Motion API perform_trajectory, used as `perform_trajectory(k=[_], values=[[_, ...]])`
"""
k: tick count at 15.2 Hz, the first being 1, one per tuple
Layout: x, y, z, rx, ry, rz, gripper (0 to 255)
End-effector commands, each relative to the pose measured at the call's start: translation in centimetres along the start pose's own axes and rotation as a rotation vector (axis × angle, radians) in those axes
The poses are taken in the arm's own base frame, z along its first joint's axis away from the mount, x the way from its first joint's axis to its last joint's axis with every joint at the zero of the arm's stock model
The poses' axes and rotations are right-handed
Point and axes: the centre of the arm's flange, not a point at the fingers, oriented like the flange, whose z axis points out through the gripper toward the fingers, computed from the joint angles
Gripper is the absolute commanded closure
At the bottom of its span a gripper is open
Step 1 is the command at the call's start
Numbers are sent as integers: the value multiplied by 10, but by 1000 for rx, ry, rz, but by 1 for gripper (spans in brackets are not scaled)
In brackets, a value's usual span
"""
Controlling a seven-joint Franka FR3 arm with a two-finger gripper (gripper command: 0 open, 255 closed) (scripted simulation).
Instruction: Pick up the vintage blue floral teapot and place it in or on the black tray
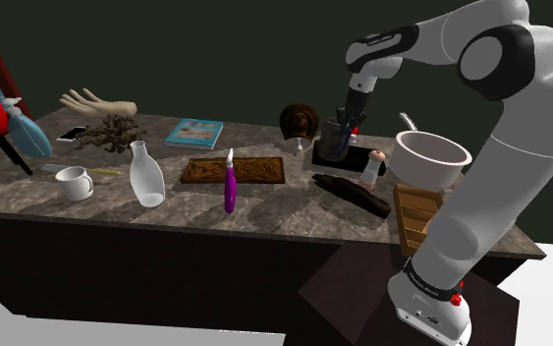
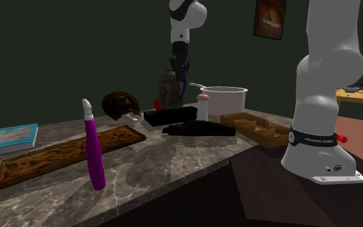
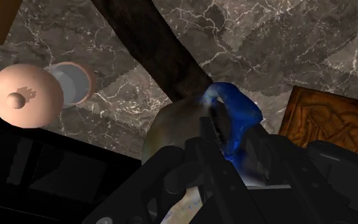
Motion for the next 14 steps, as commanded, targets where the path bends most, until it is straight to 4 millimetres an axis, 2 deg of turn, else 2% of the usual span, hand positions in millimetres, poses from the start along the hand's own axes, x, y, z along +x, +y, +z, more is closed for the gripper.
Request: perform_trajectory(k=[1,14], values=[[12,21,-8,0,3,-3,255],[99,159,-62,0,3,-3,255]])
